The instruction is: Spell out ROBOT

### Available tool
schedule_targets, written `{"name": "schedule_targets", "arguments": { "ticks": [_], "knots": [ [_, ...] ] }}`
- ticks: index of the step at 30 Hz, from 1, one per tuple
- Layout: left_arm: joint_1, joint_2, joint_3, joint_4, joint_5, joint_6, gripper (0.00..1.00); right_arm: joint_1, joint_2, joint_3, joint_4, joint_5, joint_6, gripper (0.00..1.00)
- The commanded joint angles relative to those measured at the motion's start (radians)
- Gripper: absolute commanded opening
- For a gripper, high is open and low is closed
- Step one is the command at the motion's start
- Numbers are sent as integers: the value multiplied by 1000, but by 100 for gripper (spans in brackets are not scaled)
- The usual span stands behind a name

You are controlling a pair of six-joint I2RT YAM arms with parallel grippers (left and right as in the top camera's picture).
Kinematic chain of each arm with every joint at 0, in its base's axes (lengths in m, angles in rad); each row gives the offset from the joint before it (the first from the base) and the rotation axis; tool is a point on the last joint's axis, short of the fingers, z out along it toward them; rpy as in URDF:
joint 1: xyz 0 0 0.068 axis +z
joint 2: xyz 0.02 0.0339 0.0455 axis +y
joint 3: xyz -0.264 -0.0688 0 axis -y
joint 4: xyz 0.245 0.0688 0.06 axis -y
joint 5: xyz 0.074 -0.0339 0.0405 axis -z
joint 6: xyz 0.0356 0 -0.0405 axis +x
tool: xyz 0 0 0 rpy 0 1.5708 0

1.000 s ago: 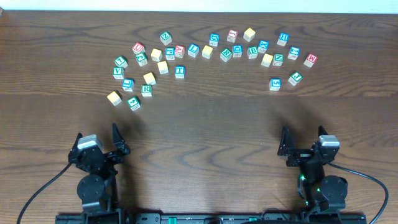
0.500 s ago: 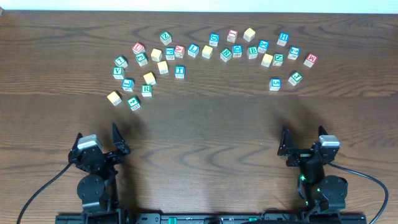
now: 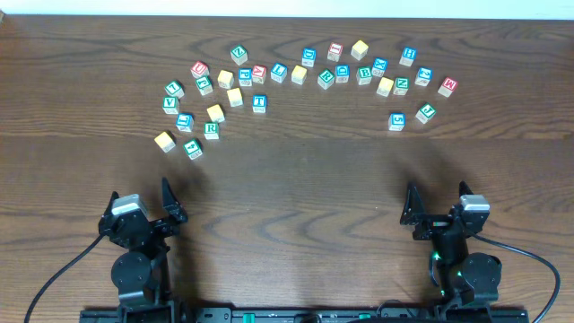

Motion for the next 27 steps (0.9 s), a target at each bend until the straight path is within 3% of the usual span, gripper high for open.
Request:
{"name": "schedule_targets", "arguments": {
  "ticks": [1, 27],
  "knots": [
    [5, -6, -16, -44, -17, 14, 93, -5, -6, -4, 0, -5, -14, 99],
    [5, -6, -16, -29, -6, 13, 94, -5, -6, -4, 0, -5, -14, 99]
  ]
}}
